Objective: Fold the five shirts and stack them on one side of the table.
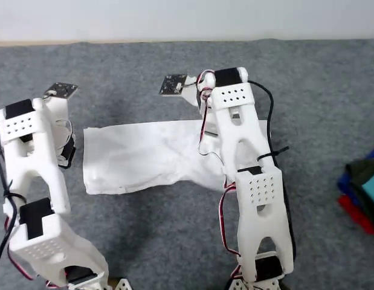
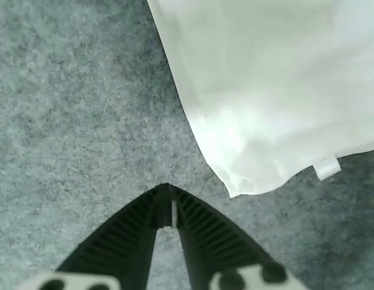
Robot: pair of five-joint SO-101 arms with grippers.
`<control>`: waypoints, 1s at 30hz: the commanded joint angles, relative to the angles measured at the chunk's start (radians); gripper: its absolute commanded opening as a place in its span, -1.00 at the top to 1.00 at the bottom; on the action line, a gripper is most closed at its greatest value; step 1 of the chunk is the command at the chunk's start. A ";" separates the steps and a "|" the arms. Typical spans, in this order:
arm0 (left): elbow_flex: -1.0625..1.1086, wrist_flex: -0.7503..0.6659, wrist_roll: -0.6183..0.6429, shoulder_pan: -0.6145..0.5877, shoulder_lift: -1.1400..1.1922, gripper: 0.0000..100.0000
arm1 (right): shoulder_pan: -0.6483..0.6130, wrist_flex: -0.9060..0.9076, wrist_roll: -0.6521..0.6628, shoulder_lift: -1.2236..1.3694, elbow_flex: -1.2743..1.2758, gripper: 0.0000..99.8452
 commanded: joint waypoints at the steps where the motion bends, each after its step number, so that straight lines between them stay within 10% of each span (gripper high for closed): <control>1: -0.010 0.003 0.000 -0.003 -0.068 0.99 | 0.002 0.051 -0.015 -0.016 -0.121 0.58; 8: -0.010 0.006 0.000 -0.005 -0.068 0.99 | 0.031 0.079 -0.021 -0.094 -0.118 0.58; 30: -0.010 -0.026 0.000 0.028 -0.068 0.99 | 0.045 0.054 -0.181 -0.717 0.974 0.58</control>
